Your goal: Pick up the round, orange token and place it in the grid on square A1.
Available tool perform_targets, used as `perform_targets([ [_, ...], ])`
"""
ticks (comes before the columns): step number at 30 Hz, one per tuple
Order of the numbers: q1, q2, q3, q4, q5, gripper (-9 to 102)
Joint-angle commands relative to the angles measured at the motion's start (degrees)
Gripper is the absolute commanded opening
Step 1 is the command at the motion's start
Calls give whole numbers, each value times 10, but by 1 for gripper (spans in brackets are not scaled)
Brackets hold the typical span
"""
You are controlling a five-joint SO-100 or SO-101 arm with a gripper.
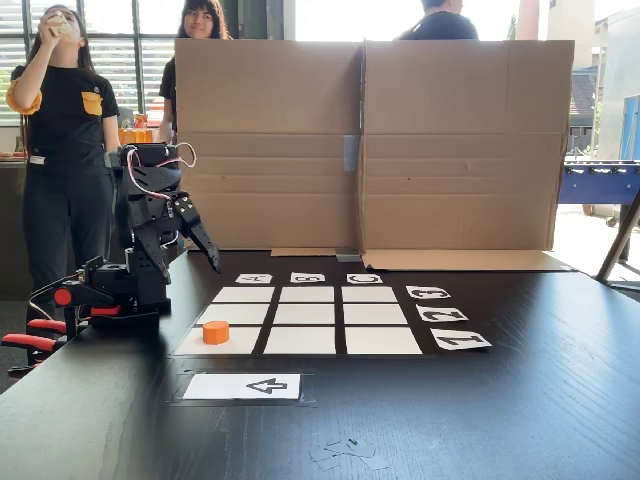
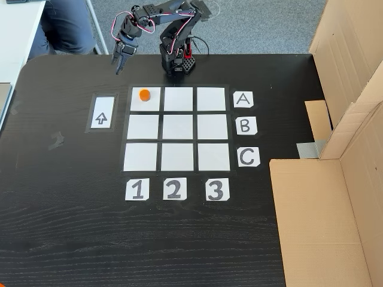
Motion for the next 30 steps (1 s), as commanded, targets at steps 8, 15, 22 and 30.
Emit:
perform_targets([
  [8,121,128,50,59,-20,21],
  [15,196,214,129,96,-35,18],
  [22,268,279,231,96,-45,15],
  [30,308,312,313,60,-50,9],
])
